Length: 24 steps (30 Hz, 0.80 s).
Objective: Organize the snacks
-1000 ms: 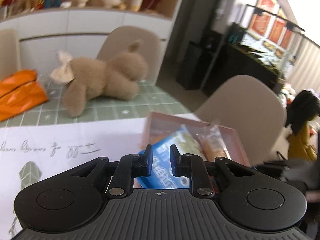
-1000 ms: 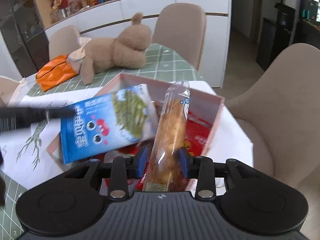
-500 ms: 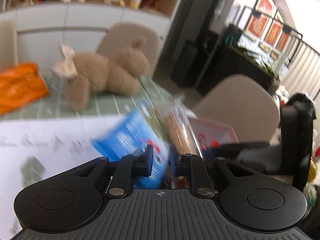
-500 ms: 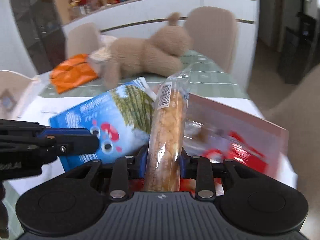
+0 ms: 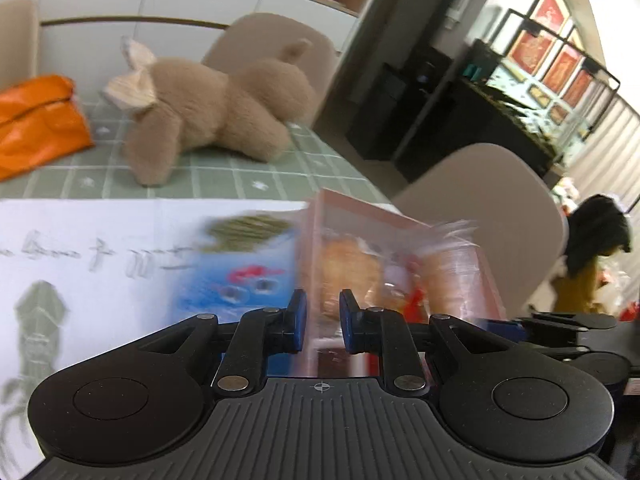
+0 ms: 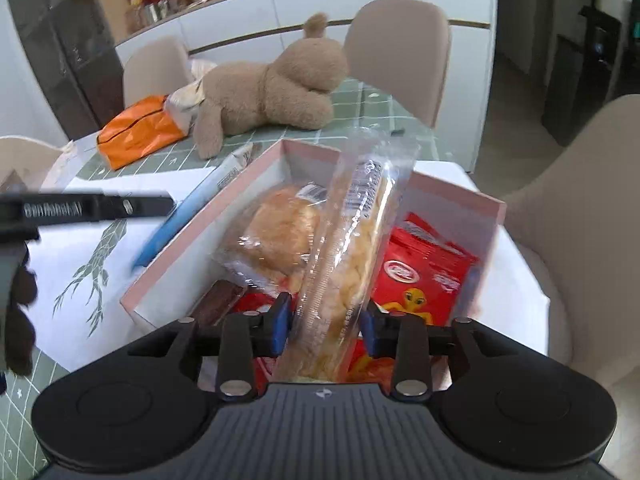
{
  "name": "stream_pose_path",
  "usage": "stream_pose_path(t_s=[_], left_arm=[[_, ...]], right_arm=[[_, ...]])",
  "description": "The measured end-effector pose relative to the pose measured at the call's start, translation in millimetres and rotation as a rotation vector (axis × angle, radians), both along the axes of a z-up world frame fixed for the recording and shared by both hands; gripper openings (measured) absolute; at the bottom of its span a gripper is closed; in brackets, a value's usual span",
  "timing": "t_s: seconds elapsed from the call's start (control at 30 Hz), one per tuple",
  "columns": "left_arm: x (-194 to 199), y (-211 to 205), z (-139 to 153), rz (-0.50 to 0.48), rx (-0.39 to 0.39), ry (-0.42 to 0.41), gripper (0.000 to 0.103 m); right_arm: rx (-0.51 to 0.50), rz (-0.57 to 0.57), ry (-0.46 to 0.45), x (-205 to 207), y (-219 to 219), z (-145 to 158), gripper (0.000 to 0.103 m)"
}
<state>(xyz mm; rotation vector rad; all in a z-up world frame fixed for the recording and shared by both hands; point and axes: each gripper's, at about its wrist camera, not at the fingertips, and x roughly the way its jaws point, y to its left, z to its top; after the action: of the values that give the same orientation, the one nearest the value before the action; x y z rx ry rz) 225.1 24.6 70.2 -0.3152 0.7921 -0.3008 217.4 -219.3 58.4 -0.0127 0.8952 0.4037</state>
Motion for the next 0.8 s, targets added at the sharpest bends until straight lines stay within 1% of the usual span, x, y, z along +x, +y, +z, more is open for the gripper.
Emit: stream_pose_path(t_s=[0.03, 0.07, 0.13, 0.17, 0.23, 0.3, 0.37, 0.43, 0.47, 0.5, 0.53, 0.57, 0.6, 0.7, 0.77, 0.8], left_arm=[[-2.9, 1.5, 1.4, 0.013, -0.015, -0.009, 0.02], [-5.5, 5.5, 4.1, 0.029, -0.032, -0.018, 0.02], [-12.8, 18.6, 11.2, 0.072, -0.059, -0.045, 0.02], [-17.7, 26.7, 14.1, 0.098, -0.056, -0.06, 0.02], [-25.5, 42.1, 15.7, 0.156, -0.017, -0.072, 0.02], [-32.4, 57.6, 11.4, 0.217, 0.037, -0.036, 0.02], [-42.1, 71.6, 2.5, 0.273, 0.063, 0.009, 0.02], [-52.8, 79.6, -6.4, 0.298, 0.084, 0.044, 0.02], [-57.5, 80.7, -9.9, 0.302, 0.097, 0.06, 0.02], [-61.5, 80.7, -12.4, 0.306, 0.112, 0.075, 0.02], [-64.7, 80.8, -14.1, 0.309, 0.129, 0.087, 0.02], [-66.6, 79.4, -13.5, 0.309, 0.15, 0.095, 0.02], [-70.3, 78.0, -13.0, 0.307, 0.174, 0.1, 0.02], [-80.8, 77.0, -7.5, 0.295, 0.214, 0.104, 0.02], [-89.1, 81.0, -7.3, 0.291, 0.226, 0.11, 0.02], [-91.7, 83.6, -7.3, 0.292, 0.231, 0.114, 0.02]], right_arm=[[-0.012, -0.012, -0.008, -2.2, -2.3, 0.2, 0.036], [-0.018, -0.022, -0.009, -3.9, -4.1, 1.3, 0.041], [-0.001, -0.038, -0.022, -9.7, -7.8, 7.4, 0.046], [0.007, -0.044, -0.043, -13.6, -7.9, 12.1, 0.047], [0.012, -0.037, -0.087, -19.1, -2.9, 23.4, 0.047], [0.023, -0.006, -0.121, -22.0, 7.8, 34.5, 0.05], [0.031, 0.04, -0.14, -21.2, 23.6, 43.7, 0.058], [0.031, 0.089, -0.153, -15.7, 45.8, 50.5, 0.061], [0.029, 0.11, -0.152, -9.5, 58.6, 52.8, 0.061], [0.027, 0.135, -0.145, -2.0, 73.6, 54.7, 0.062], [0.027, 0.166, -0.128, 8.6, 90.1, 55.1, 0.065], [0.029, 0.189, -0.101, 20.1, 105.8, 54.3, 0.067], [0.031, 0.196, -0.061, 36.2, 123.0, 51.7, 0.067], [0.02, 0.142, 0.076, 89.7, 164.4, 34.8, 0.067], [-0.025, 0.08, 0.141, 127.6, 186.3, 14.1, 0.067], [-0.058, 0.047, 0.157, 141.9, 193.9, 3.3, 0.067]])
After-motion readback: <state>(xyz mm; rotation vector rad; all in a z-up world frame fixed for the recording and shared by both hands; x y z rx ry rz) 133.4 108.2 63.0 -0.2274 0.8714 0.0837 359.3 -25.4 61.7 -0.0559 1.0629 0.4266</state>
